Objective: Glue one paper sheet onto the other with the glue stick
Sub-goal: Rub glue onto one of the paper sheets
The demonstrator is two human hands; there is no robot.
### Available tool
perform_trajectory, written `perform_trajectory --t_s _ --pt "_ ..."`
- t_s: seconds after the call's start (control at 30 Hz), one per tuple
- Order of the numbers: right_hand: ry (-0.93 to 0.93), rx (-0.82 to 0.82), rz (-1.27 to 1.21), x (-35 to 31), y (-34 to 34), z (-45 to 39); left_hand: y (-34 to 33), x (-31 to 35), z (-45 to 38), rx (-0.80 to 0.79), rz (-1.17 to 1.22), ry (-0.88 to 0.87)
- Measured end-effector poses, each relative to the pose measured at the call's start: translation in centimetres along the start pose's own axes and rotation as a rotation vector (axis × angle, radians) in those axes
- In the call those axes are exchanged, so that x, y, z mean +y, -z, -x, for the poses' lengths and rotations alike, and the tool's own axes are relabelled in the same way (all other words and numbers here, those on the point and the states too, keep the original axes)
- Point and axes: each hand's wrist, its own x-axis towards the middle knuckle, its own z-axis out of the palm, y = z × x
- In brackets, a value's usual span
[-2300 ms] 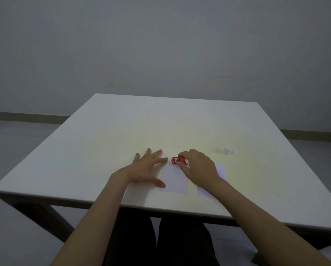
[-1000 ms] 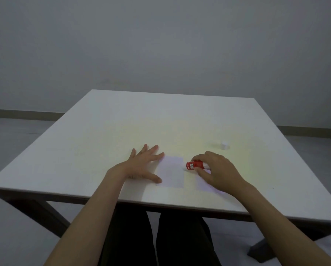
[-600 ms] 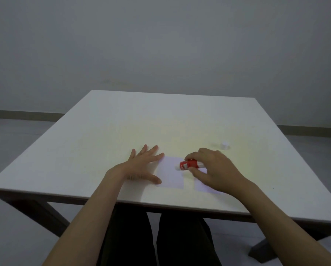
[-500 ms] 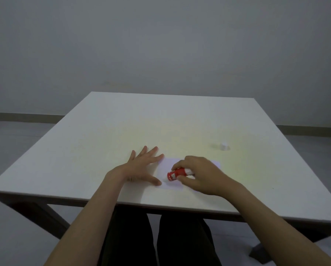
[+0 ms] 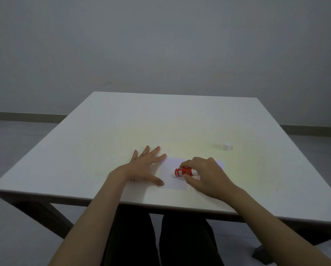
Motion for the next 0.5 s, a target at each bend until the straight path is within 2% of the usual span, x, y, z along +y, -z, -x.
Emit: perform_trajectory --t_s 0.1,0.23,0.37,0.5 --pt "-0.089 0.018 -0.007 1.7 1.3 -0.6 0.0 -0.2 0.0 0.007 0.025 -0.013" --pt "-0.280 0.134 -0.006 3.6 2.0 -1.0 -0.2 -0.4 0.0 0.021 0.020 -0.015" --pt "-0.360 0.190 -0.329 3.0 1.9 0.0 -0.3 -0.7 0.1 0.041 0.067 -0.025" --pt "-0.499 0.229 -0.867 1.4 1.8 1.1 -0.1 -0.3 0.6 0.057 0.162 -0.019"
